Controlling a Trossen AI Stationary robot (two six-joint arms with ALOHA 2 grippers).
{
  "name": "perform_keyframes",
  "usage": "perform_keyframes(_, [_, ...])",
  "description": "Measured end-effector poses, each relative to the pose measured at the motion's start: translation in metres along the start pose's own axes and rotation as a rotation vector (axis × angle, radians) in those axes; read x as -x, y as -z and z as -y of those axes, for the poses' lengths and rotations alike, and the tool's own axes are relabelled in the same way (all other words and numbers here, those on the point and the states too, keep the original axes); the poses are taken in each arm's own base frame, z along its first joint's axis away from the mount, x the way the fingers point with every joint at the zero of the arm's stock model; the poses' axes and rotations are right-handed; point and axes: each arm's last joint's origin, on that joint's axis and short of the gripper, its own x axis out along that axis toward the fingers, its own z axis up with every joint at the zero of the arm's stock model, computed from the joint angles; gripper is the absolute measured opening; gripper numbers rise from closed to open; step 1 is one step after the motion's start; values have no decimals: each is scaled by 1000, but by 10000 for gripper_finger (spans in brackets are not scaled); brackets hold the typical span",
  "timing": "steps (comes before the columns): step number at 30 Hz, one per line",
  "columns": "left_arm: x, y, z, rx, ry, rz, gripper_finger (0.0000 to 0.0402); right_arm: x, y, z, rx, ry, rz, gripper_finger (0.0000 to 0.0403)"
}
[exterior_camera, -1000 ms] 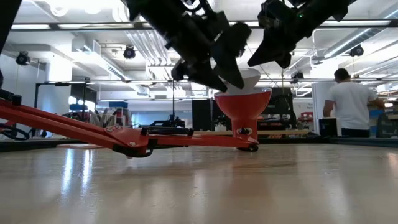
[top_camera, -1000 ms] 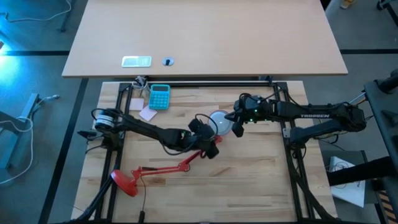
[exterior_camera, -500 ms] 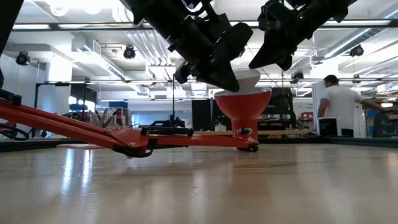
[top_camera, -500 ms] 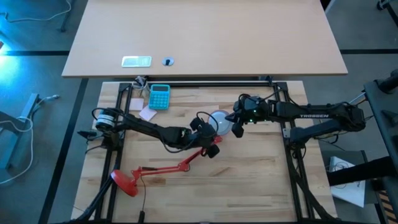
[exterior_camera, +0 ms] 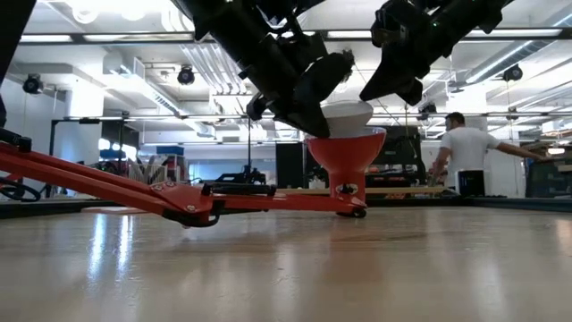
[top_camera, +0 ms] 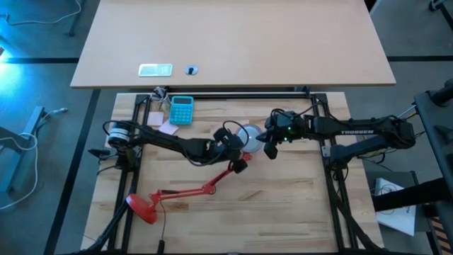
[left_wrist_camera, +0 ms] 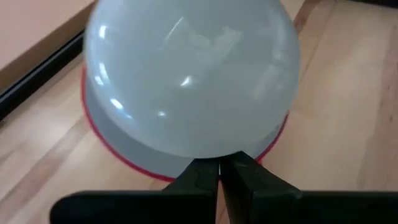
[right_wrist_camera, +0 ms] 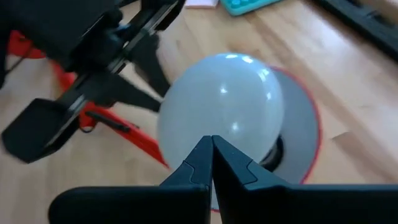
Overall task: Screw lightbulb
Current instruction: Insert the light bulb into the red lamp
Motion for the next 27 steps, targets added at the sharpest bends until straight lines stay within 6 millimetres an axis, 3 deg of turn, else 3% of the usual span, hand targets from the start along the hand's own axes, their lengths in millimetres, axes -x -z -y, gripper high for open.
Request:
perform_keyframes(7, [15,-4,-8,-6,17,-65,0,4,-4,-5,-23,-45,11,0])
perform_keyframes(12, [21,-2,4,39,113,-71,0,8,-18,-1,46,53,84,0])
perform_keyframes(18, [19,-4,11,53,107,5,0,-9,-16,5,55,86,44,0])
perform_keyframes(27, [13,-4,-5,40,7,-28,0,-14,-15,3,43,85,35,0])
